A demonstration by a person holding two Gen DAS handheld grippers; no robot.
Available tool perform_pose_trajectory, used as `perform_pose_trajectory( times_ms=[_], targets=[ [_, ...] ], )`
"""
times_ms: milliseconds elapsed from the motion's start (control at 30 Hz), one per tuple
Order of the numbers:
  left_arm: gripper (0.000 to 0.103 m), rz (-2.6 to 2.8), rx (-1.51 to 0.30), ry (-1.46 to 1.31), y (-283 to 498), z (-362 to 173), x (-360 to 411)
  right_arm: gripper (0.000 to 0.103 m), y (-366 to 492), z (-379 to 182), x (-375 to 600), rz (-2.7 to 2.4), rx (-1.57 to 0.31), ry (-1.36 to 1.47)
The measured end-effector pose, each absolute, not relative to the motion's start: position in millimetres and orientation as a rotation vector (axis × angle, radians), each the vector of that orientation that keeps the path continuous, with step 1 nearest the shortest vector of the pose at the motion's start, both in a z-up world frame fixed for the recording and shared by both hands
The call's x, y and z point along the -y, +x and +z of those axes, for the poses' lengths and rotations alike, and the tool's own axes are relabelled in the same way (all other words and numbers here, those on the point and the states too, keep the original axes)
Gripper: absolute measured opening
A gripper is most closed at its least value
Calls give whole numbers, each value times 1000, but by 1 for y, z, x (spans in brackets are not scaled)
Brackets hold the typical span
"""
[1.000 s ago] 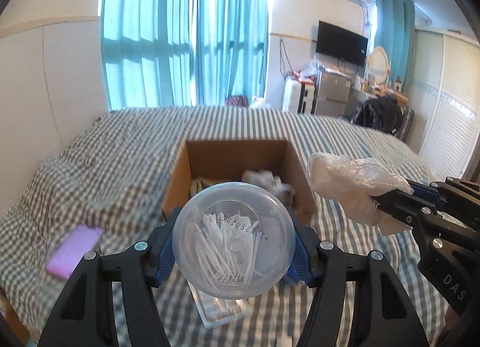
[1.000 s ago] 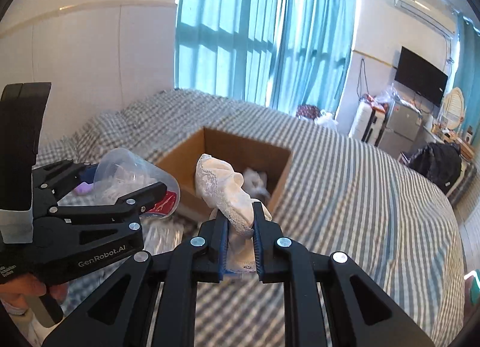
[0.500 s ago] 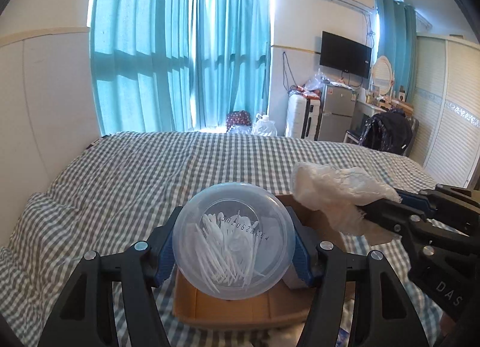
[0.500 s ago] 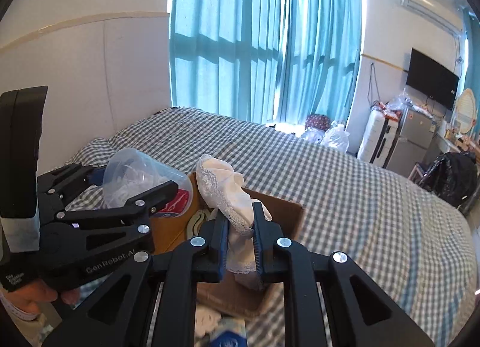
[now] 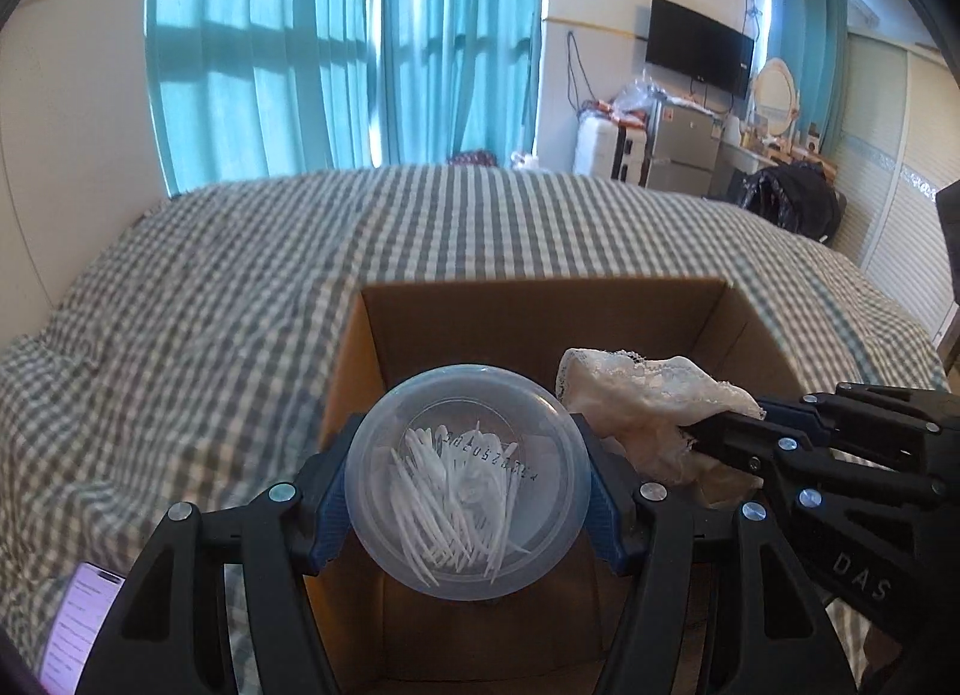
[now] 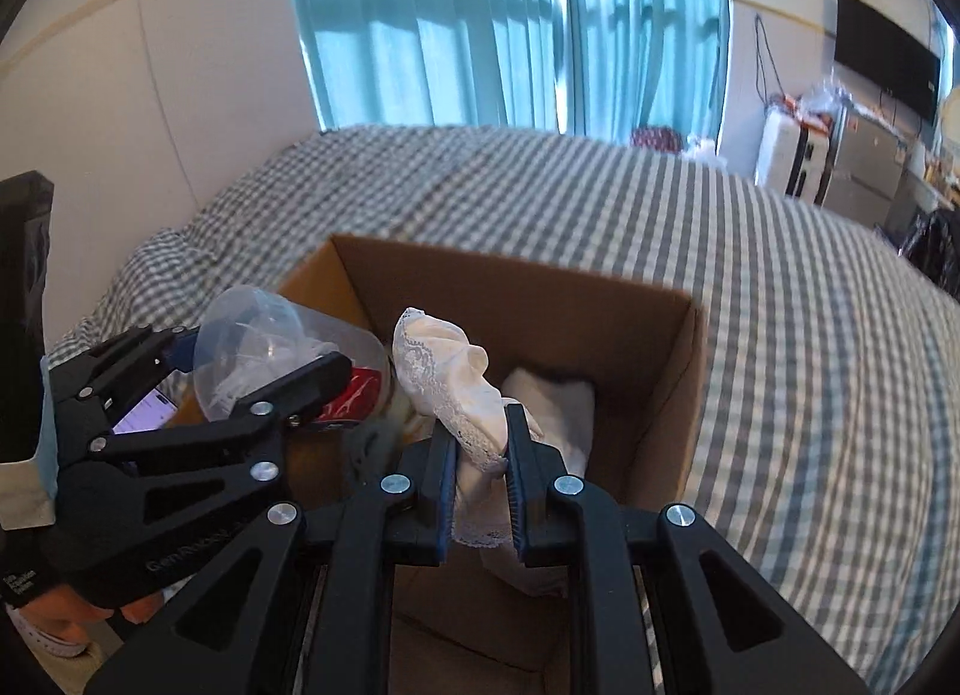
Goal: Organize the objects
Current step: 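Lower the lace cloth and swab tub into the box and release both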
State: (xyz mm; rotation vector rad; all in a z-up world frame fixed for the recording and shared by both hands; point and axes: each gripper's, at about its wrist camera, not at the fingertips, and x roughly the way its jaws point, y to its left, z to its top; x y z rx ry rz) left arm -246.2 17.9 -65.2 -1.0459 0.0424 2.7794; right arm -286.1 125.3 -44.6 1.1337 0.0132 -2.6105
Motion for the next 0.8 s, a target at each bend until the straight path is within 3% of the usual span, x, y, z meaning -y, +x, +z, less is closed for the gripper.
perform_pose_trajectory(
  times_ms=[100,167,233,300,433,700,800],
  targets=[
    [65,2756,-59,-1064,-246,-74,-20,16,-283,-44,-132,-2610,12,1124],
    [65,2751,-67,-1073,-244,-74,-22,24,-279,-40,-136,-2619,23,1110],
    [66,2756,-53,-1099,-242,-73,-21,47,-274,-30,-135,-2635,41,1078],
    [67,2757,-19,-1099,-239,-68,-19,63,-267,-16,-138,-2663,67,1031],
    [90,2816,-24,-1042,-222,-45,-14,84,-253,12,-147,-2733,115,950],
    [103,2920,13,-948,-180,7,-1,96,-198,76,-156,-2824,65,783],
    [103,2961,-3,-900,-158,24,-1,102,-176,95,-163,-2843,46,728]
  ],
)
